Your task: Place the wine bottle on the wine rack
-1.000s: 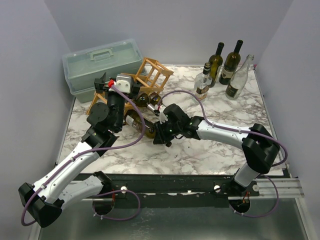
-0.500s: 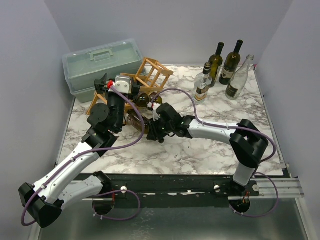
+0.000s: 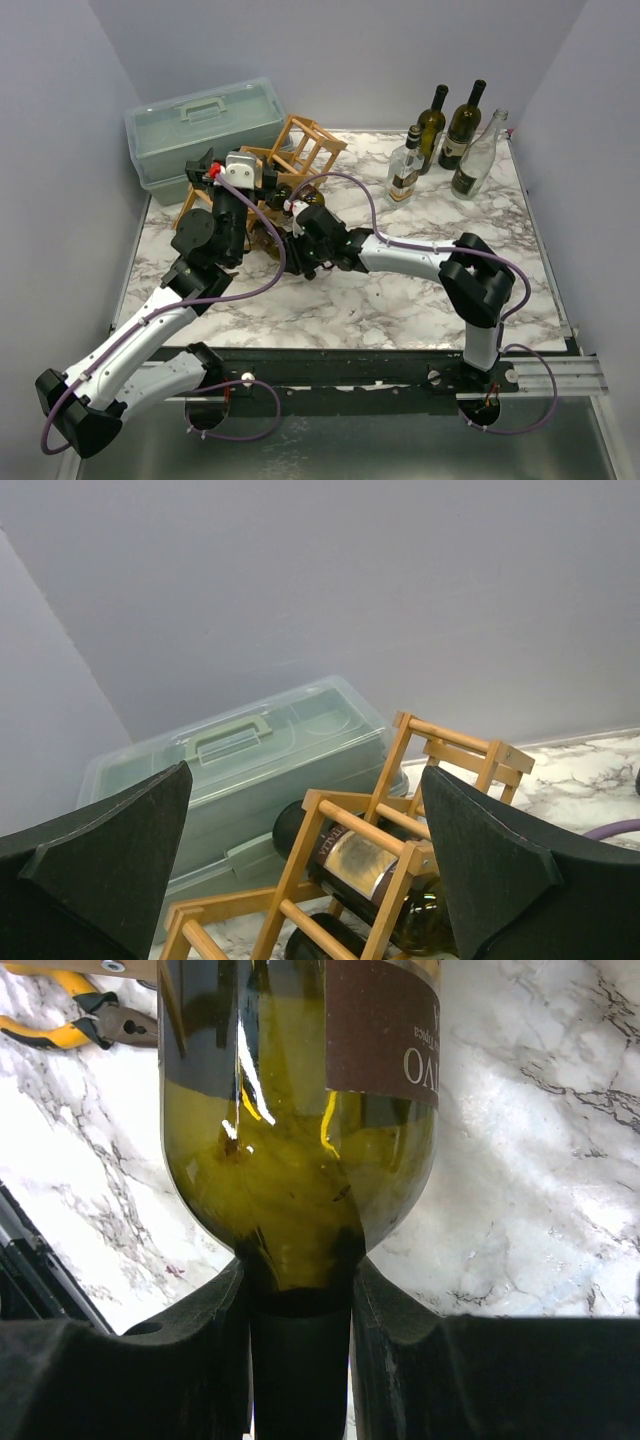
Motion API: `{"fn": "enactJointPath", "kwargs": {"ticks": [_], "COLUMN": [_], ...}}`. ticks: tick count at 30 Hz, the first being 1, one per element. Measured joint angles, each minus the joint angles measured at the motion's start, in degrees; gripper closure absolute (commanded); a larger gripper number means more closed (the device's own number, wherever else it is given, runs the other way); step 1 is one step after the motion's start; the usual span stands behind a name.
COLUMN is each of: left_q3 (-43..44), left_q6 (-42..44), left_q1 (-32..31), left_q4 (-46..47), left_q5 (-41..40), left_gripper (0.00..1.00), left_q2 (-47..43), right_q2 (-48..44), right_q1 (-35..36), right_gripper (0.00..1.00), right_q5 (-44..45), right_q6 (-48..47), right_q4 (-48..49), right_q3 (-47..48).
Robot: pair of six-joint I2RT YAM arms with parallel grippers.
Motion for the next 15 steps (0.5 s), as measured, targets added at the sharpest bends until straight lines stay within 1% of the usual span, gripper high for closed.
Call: {"fn": "enactJointPath", "kwargs": {"ticks": [6,9,15], "left_q3": [-0.1,-0.2,-0.2], "left_q6": [-0.1,-0.3,-0.7], "left_q1": [0.0,0.0,0.0], "left_q4": [0.0,0.0,0.0], "left_q5": [0.1,0.5,0.9], "left_gripper": [0.02,0.02,0.02], "left_q2": [-0.4,-0.7,-0.7], "right_q2": [0.2,0.2,0.3], "right_q1": [1.5,2.8,4.5], "right_gripper": [0.99,0.94,0.90], "right_q5": [4.2,7.4,13.2], "right_q6": [-0.2,-0.7,-2.7], "right_q4": [-0.1,-0.2,-2.0], "right_q3": [0.0,0.0,0.9]}}
